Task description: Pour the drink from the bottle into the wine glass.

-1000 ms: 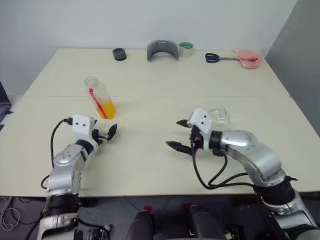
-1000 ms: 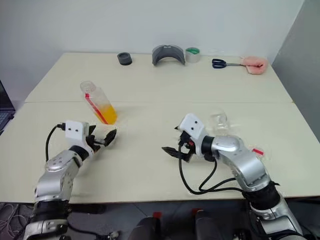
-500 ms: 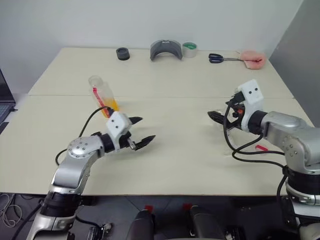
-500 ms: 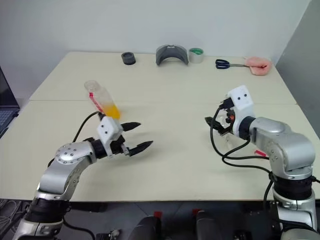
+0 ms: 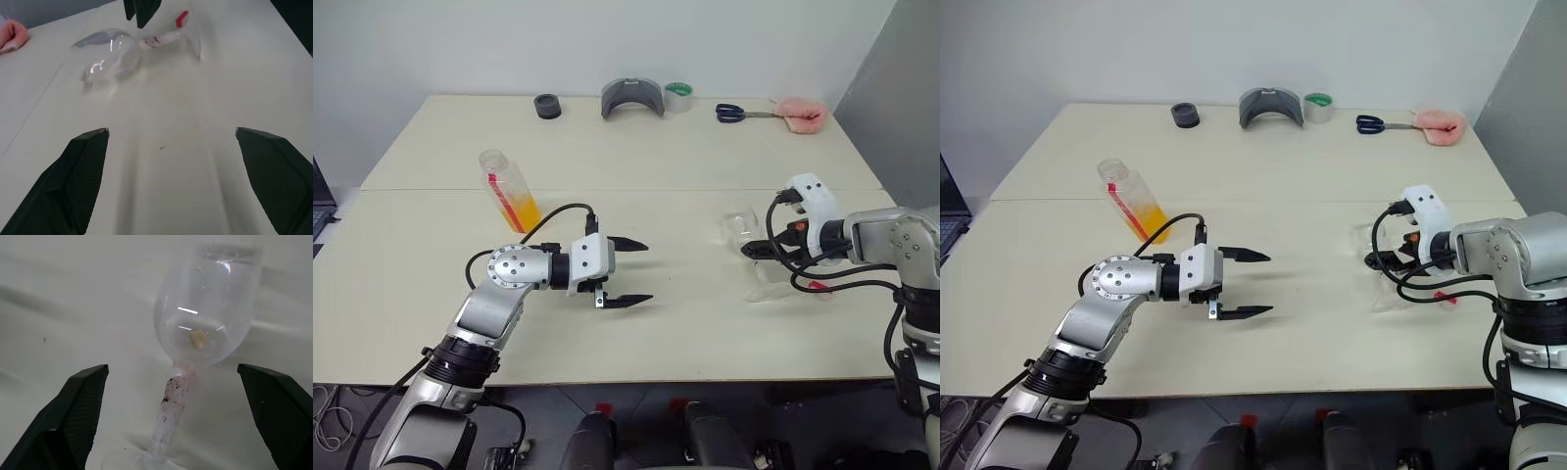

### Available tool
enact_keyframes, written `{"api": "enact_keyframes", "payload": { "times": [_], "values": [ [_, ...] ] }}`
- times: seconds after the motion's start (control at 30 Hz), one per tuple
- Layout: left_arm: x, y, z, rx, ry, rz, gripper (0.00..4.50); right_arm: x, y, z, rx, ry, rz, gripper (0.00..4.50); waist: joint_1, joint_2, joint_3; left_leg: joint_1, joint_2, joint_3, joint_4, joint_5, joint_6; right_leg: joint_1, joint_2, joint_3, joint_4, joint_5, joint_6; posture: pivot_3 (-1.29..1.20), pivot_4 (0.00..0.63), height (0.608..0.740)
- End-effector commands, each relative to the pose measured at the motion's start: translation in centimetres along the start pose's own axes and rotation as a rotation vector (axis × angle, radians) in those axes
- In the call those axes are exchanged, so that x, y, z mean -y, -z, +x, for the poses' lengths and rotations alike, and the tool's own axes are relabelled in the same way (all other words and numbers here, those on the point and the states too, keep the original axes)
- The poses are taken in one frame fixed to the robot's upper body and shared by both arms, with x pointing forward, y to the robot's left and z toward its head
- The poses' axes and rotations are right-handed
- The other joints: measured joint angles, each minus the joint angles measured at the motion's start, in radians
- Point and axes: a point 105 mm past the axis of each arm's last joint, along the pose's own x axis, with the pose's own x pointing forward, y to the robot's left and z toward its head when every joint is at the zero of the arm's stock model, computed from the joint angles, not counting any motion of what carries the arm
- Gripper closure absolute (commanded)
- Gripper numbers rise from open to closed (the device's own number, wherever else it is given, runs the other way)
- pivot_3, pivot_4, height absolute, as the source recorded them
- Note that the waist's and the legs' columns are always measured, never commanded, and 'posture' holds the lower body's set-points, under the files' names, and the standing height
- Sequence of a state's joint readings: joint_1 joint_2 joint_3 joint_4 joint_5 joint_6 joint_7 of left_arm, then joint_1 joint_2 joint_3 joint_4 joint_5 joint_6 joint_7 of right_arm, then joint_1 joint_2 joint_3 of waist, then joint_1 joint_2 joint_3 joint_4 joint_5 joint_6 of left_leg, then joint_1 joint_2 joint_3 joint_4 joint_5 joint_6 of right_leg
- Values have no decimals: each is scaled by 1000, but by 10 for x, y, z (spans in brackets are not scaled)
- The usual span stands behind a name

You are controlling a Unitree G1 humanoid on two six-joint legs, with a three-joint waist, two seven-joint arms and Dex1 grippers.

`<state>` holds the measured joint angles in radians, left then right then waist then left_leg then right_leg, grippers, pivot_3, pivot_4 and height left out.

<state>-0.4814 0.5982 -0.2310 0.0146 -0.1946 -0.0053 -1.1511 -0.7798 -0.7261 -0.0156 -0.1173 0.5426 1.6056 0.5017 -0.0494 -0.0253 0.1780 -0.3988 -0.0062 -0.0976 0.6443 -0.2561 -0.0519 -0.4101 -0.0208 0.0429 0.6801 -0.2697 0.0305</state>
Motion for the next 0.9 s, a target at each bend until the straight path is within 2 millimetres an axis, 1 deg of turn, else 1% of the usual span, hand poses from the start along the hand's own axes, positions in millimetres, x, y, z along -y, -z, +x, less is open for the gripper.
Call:
{"api": "enact_keyframes", "payload": {
  "times": [0.03, 0.1, 0.17, 0.37, 0.43, 0.57, 0.6, 0.8, 0.83, 0.9],
  "values": [
    [-3, -5, 0, 16, 6, 60, 43, 6, -4, 3, -28, 18, 35, 0, -1, 0, 0, 0, 0, 0, 0, 0, 0, 0, 0, 0, 0, 0, 0, 0, 150, 740],
    [-3, -4, -1, 17, 3, 66, 43, 10, -2, 9, -58, 36, 61, 0, -1, 0, 0, 0, 0, 0, 0, 0, 0, 0, 0, 0, 0, 0, 0, 0, 150, 740],
    [-2, -3, -1, 18, -2, 69, 43, 11, -1, 12, -81, 33, 72, 0, -1, 0, 0, 0, 0, 0, 0, 0, 0, 0, 0, 0, 0, 0, 0, 0, 150, 740],
    [3, 1, -3, 12, -1, 80, 43, 2, 6, 22, -160, -72, 123, 0, -3, 0, 0, 0, 0, 0, 0, 0, 0, 0, 0, 0, 0, 0, 0, 0, 150, 740],
    [3, 1, -4, 9, -1, 85, 43, 2, 7, 25, -182, -78, 131, 0, -5, 0, 0, 0, 0, 0, 0, 0, 0, 0, 0, 0, 0, 0, 0, 0, 150, 740],
    [2, -3, -3, 14, -13, 92, 0, 0, 5, 29, -206, -82, 127, 810, -5, 0, 0, 0, 0, 0, 0, 0, 0, 0, 0, 0, 0, 0, 0, 0, 150, 740],
    [2, -5, -2, 16, -16, 93, 0, 0, 6, 31, -211, -83, 125, 1240, -5, 0, 0, 0, 0, 0, 0, 0, 0, 0, 0, 0, 0, 0, 0, 0, 150, 740],
    [1, -11, -2, 14, -31, 89, 0, 1, 8, 35, -222, -89, 143, 3209, -5, 0, 0, 0, 0, -1, 0, 0, 0, 0, 0, 0, 0, 0, 0, 0, 150, 740],
    [0, -12, -2, 13, -33, 88, 0, 0, 8, 35, -218, -96, 153, 3613, -5, 0, 0, 0, 0, -1, 0, 0, 0, 0, 0, 0, 0, 0, 0, 0, 150, 740],
    [-3, -14, -2, 12, -42, 84, 0, 0, 5, 35, -204, -103, 168, 4216, -7, 0, 0, 0, 0, -1, 0, 0, 0, 0, 0, 0, 0, 0, 0, 0, 150, 740]
  ]
}}
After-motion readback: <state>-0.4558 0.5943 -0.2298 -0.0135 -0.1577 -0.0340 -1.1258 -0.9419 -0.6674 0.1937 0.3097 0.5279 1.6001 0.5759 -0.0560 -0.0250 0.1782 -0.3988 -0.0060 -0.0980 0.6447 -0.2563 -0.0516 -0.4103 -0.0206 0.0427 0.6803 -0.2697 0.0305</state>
